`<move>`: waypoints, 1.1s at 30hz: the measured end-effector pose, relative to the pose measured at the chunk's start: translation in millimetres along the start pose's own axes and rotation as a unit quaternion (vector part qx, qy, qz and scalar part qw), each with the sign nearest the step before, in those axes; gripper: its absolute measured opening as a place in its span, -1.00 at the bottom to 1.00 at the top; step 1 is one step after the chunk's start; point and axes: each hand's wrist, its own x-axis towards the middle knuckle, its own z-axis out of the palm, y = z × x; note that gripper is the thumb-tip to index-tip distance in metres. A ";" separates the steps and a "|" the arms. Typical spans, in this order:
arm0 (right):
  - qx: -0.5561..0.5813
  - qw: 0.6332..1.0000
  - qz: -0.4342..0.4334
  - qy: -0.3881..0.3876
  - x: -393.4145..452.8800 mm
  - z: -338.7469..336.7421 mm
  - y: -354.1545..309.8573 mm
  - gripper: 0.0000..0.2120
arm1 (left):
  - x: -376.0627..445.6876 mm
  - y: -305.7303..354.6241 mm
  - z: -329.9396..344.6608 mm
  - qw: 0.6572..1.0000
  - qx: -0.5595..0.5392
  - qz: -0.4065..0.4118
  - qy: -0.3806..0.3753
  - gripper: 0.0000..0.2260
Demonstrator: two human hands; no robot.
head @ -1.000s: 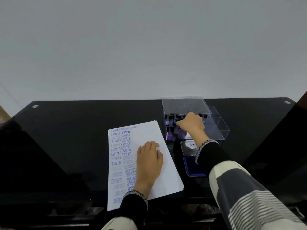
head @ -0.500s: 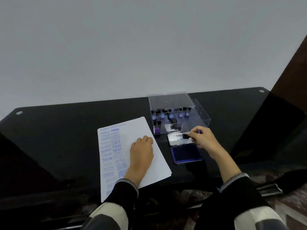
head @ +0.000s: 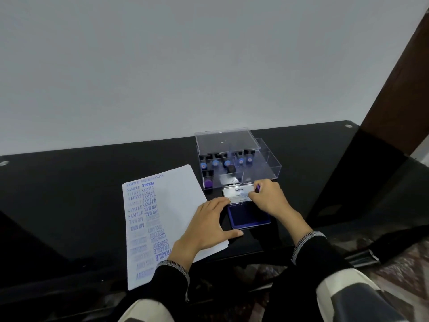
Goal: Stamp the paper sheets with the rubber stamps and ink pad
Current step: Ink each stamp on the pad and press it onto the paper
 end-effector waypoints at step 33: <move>-0.245 0.961 -0.044 0.120 -16.7 37.8 -1.0 -0.92 | -51.8 -120.4 -76.0 0.898 0.018 -0.296 0.325 -0.73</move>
